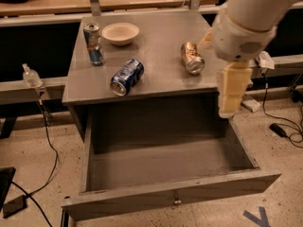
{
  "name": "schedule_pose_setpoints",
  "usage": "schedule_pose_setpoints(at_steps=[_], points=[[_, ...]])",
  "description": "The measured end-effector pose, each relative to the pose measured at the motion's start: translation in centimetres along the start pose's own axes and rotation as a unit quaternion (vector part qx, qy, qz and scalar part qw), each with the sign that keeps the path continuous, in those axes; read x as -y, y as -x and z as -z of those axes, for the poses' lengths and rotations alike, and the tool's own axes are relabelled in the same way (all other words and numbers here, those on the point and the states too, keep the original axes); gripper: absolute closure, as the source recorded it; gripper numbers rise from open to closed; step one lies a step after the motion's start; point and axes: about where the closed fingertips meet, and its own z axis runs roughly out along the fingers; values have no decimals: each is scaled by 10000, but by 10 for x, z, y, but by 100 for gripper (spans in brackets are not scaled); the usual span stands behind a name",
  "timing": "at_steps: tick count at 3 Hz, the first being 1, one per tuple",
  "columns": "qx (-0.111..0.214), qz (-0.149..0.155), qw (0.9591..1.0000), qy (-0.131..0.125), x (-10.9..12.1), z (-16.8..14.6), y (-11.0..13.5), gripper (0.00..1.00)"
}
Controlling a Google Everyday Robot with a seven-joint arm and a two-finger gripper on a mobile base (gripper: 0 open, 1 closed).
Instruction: Place pepsi can into top drawer
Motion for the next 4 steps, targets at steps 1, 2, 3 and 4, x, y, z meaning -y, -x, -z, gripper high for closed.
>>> schedule_pose_setpoints(at_steps=[1,2,3,4], points=[[318,1868,9814,292,47,-43,85,0],[337,1915,9805,288,48,-44,87,0],[588,2603,9631,353,61,-51,108,0],[734,3460,9345,393,84,-68,139,0]])
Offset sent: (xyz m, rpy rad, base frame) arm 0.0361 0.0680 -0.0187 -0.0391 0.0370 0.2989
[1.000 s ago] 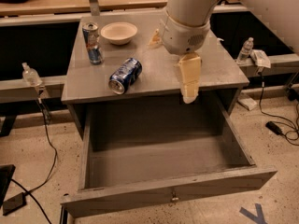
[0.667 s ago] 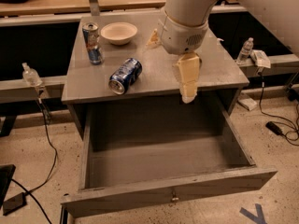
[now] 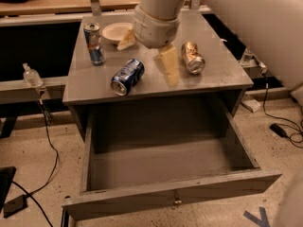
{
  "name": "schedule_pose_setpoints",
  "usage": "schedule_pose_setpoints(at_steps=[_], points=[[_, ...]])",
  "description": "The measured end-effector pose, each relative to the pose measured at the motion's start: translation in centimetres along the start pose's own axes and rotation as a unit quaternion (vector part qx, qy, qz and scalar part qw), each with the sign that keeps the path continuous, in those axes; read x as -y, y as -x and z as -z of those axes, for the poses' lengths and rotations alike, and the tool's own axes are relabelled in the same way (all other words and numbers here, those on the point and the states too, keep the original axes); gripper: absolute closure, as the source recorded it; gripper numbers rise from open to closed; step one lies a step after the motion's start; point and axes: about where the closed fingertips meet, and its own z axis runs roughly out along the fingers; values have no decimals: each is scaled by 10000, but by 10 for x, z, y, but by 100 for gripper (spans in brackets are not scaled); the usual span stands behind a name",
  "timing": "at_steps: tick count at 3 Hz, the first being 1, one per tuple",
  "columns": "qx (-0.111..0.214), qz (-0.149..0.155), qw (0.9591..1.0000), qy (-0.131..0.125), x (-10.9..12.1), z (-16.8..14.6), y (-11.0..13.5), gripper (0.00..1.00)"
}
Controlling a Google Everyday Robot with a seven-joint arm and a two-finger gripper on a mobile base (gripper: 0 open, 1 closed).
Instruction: Place pepsi can into top drawer
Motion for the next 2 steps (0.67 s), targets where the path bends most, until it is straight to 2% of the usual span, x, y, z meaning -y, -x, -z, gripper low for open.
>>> schedule_pose_setpoints(at_steps=[1,2], points=[[-103,632,9976,251,36,-30,3,0],[-175,954,9940,515,62,-73,1,0]])
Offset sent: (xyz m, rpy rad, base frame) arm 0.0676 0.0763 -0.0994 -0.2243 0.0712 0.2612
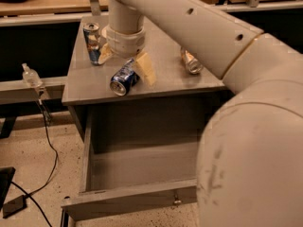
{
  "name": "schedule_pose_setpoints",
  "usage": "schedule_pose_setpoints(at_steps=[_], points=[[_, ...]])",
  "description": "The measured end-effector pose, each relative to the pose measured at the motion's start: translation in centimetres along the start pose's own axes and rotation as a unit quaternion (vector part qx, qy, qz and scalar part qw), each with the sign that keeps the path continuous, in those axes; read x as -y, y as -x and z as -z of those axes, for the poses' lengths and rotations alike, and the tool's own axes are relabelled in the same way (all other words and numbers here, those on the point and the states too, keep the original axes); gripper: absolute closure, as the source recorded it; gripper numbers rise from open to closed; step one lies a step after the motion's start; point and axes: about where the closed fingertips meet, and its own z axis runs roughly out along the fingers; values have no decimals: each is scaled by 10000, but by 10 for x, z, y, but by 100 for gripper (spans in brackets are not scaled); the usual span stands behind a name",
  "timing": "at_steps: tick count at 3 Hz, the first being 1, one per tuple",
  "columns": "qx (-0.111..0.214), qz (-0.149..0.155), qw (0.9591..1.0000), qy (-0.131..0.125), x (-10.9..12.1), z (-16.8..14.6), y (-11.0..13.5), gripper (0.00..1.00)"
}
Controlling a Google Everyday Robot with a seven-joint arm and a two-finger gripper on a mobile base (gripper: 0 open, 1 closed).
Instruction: Place pepsi can into top drawer
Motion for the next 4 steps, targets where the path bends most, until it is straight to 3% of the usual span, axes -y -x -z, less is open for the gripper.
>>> schedule_pose_setpoints(at_steps=[1,2,3,4], points=[[97,323,9994,-52,19,-30,-5,0],[161,402,9987,-280,23,-47,-13,16],[156,404,9986,-306,26,-50,-13,47],[157,406,9986,-310,27,-49,-13,69]])
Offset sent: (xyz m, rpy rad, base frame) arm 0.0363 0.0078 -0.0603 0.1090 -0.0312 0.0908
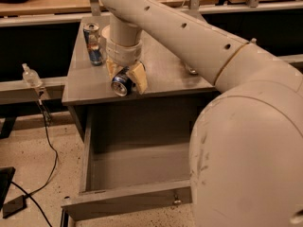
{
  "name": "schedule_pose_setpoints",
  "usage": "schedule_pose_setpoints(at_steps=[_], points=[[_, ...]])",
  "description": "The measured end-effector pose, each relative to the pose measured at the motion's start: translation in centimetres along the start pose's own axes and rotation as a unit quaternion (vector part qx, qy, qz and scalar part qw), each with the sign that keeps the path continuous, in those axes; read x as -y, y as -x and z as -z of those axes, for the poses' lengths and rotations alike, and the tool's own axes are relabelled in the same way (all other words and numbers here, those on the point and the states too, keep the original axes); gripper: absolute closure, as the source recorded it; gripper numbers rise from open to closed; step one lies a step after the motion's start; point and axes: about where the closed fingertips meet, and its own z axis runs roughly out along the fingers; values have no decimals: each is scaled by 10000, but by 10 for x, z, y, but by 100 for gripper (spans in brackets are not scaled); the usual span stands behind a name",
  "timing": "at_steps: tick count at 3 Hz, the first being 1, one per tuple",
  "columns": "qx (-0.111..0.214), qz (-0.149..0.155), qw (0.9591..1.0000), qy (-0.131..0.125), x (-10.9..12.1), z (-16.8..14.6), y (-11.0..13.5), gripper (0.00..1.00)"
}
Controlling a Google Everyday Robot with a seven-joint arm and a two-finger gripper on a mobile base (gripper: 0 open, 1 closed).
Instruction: Place pepsi can into top drawer
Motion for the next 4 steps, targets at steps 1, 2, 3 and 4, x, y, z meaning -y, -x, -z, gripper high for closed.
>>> schedule_pose_setpoints(at_steps=[1,2,3,4], points=[[0,-1,10000,0,0,1,0,93],[-182,-371,9991,38,-1,57,28,100],[-460,-883,9950,73,-6,106,57,100],[-502,-1005,9936,-98,2,110,59,100]])
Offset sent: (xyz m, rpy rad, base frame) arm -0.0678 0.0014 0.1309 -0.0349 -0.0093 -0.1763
